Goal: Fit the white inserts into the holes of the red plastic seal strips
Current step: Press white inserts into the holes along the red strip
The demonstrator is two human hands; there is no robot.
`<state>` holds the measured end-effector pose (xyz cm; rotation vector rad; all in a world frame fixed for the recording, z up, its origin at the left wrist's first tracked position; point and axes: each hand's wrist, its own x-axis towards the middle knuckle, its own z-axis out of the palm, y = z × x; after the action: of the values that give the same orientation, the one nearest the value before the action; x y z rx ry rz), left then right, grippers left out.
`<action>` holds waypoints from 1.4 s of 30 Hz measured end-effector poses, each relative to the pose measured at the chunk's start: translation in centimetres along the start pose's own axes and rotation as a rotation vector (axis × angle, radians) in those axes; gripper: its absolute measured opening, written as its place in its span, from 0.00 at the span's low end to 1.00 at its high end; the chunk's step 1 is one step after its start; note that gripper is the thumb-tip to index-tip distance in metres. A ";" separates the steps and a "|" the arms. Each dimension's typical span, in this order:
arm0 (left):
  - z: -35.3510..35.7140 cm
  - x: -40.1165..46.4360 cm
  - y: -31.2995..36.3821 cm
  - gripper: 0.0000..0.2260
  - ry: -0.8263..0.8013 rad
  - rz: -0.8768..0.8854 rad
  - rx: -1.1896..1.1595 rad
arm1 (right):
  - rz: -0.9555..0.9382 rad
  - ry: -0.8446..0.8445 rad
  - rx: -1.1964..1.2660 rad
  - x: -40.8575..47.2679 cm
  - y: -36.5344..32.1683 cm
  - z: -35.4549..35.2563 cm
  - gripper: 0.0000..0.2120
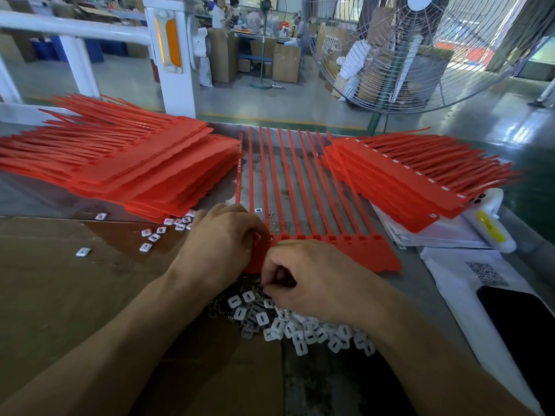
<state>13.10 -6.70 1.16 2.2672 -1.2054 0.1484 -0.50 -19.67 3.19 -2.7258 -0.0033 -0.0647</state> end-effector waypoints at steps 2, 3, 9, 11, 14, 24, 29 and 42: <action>0.0 0.0 0.1 0.14 0.012 0.002 -0.011 | 0.007 0.009 0.028 0.0 0.2 0.0 0.03; 0.0 0.0 0.1 0.14 0.018 0.004 -0.012 | 0.013 0.019 0.050 0.0 0.3 0.0 0.03; 0.0 0.1 0.3 0.13 0.083 0.029 -0.112 | 0.096 0.172 0.340 -0.1 0.8 -0.2 0.04; 0.0 0.0 0.5 0.10 0.098 0.033 -0.186 | 0.149 0.280 0.431 0.0 1.0 -0.3 0.03; -0.1 -0.2 1.0 0.07 0.071 0.047 -0.313 | 0.234 0.417 0.583 0.2 1.4 -0.5 0.03; -0.4 -0.4 2.0 0.01 0.130 0.143 -0.290 | 0.322 0.479 0.674 0.5 1.4 -0.3 0.01; -0.1 -0.5 1.8 0.02 0.131 0.137 -0.323 | 0.316 0.477 0.620 0.4 1.4 -0.3 0.02; 0.5 0.1 1.5 0.05 0.188 0.118 -0.149 | 0.420 0.505 0.771 0.4 2.2 -0.6 0.12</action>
<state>11.89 -7.63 1.42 2.0066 -1.2080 0.2995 -0.14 -21.92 2.84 -1.8350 0.5617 -0.5101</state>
